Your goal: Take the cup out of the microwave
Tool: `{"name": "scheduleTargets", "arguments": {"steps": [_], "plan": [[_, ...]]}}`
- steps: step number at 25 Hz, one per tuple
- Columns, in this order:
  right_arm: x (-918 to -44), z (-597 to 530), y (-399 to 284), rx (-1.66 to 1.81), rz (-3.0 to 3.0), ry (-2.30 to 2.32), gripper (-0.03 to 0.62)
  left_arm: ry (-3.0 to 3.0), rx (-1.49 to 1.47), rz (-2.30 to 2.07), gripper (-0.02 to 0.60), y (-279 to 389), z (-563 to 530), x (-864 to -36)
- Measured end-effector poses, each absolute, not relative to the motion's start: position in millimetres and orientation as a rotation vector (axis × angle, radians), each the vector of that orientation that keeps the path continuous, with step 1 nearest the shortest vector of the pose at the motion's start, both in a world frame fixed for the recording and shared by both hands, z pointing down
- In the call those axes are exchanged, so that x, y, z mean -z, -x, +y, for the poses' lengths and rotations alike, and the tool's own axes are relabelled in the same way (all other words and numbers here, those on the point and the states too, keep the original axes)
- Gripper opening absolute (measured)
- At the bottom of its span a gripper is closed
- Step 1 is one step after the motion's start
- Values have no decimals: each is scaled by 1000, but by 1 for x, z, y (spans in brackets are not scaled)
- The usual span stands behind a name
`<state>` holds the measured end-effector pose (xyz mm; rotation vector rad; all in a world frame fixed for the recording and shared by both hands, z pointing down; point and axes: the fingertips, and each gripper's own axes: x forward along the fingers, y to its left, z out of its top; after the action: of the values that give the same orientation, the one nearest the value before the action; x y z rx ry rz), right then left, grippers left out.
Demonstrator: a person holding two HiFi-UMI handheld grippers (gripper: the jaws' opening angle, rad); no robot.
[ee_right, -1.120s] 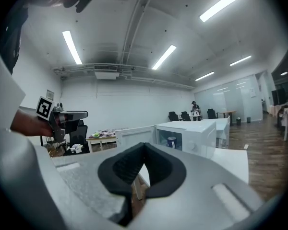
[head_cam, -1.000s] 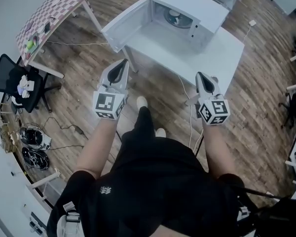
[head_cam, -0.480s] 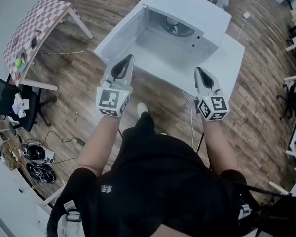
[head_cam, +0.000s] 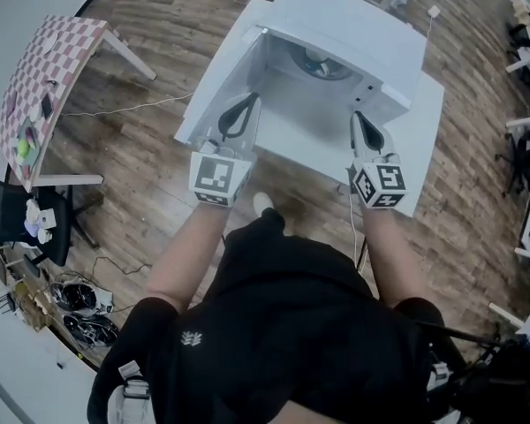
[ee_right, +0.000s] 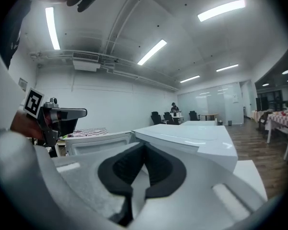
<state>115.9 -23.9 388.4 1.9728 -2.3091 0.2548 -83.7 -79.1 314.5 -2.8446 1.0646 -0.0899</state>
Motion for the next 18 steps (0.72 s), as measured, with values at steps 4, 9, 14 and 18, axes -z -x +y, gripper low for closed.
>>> {"name": "scheduleTargets", "arguments": {"steps": [4,9,14,18], "plan": [[-391,-53,-110,-224,-2268,-1999,-2,2897,89,977,0,71,-101,-330],[-397,-84,-108,-228,-2218,-1983,-1,2940,85,936,0,57,-134,-341],[-416,-112,-115,-236,-2182,-1977,0,2944,84,923,0,41,-156,-352],[-437,-136,-125,-246,-2174,-1982,-1,2937,113,948,2,30,-172,-369]]}}
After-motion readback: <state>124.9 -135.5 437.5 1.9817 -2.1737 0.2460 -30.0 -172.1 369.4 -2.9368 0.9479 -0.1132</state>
